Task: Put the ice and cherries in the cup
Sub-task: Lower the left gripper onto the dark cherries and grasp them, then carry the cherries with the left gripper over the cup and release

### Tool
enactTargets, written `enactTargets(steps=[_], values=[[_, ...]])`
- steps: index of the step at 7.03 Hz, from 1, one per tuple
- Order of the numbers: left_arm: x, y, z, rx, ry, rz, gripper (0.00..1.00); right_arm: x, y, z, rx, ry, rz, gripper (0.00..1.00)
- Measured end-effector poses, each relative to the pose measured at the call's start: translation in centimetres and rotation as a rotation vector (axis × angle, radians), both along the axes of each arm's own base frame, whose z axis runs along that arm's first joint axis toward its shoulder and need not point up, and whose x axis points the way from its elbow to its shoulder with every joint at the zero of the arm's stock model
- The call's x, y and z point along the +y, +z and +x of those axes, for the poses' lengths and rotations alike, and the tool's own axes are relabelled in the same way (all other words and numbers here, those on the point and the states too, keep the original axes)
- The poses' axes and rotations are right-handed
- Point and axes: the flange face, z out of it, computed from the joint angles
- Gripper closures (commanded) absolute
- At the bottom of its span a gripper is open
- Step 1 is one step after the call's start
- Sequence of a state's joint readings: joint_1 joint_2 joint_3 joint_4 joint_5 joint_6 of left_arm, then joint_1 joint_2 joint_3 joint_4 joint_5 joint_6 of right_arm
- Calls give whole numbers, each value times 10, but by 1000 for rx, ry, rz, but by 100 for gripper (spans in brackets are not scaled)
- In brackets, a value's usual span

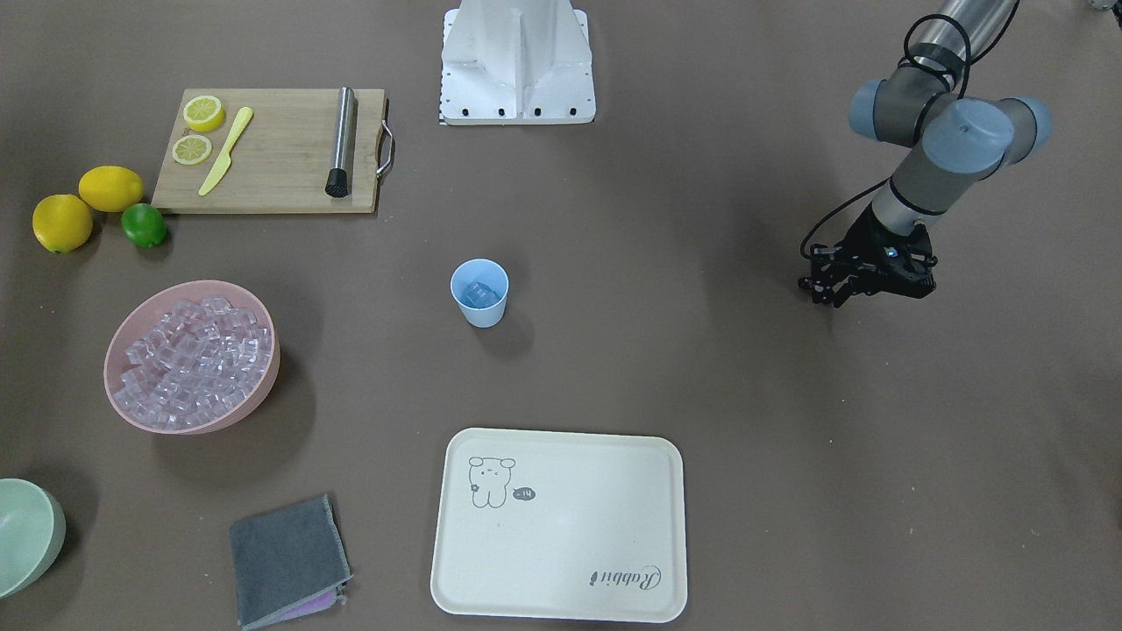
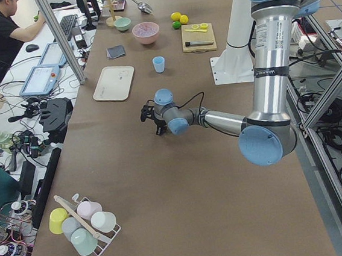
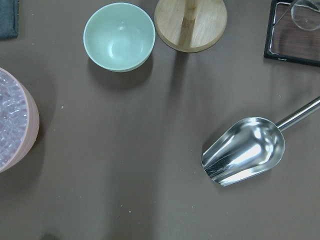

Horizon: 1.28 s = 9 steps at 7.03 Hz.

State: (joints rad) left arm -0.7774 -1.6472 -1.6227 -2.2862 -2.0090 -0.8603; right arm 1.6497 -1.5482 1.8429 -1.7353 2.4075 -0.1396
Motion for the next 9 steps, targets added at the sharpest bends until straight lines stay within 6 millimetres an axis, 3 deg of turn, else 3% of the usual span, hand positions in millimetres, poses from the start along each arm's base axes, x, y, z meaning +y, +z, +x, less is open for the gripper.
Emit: enactTargets(steps=[3,5,6,9], values=[[0,-3,-2,0,0,4,69,-2,-2,-1,2,-1,3,1],[-2,-33,-5,0,3,-5,69,-5,-6,0,3,-1,11,1],[-11,-72,-7,1,2,-24,69,-6,-8,0,3,-1,15,1],[-60,-259,10,-10,-71,-146,69,-6,-9,1,8,2,17,1]])
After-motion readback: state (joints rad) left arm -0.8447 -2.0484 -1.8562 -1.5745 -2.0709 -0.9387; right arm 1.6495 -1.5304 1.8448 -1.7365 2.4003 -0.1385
